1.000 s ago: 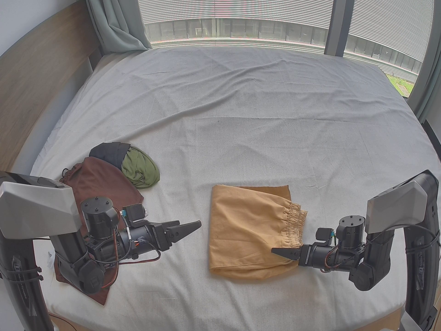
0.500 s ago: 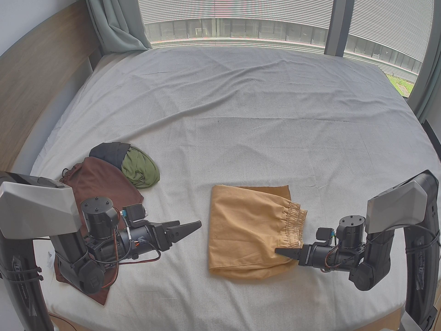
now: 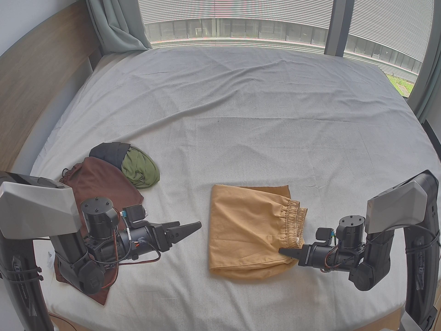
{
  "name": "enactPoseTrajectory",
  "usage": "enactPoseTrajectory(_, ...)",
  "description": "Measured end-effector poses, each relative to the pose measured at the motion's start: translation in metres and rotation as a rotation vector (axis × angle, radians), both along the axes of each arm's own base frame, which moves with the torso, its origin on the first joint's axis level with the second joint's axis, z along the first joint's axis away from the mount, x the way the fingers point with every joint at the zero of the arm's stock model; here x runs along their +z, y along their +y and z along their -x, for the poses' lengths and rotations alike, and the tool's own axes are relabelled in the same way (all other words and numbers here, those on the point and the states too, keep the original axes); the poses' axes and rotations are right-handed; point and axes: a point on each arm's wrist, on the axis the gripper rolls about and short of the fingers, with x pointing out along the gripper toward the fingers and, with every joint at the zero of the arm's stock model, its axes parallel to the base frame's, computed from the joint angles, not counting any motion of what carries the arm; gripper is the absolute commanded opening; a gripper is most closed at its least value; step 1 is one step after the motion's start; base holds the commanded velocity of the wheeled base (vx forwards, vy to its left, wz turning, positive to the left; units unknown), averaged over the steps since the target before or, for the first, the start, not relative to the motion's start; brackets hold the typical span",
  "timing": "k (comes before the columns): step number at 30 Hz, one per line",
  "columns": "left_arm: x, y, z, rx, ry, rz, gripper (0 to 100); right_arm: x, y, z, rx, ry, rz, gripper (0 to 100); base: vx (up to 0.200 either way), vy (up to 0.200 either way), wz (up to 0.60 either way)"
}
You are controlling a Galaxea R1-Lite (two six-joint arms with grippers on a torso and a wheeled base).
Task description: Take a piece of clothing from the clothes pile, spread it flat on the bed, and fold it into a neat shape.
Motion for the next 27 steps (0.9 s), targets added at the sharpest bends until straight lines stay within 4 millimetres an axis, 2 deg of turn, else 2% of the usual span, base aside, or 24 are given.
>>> enactPoseTrajectory(16, 0.001, 0.002, 0.001, 0.0, -0.02, -0.016, 100, 0.002, 0.001, 0.0, 0.004, -0.007, -0.001, 0, 0.0, 0.0, 0.0)
enactPoseTrajectory(27, -0.004, 0.017, 0.003, -0.078, -0.256, -0.223, 100, 0.01, 0.004, 0.001, 0.014, -0.031, -0.009, 0, 0.0, 0.0, 0.0)
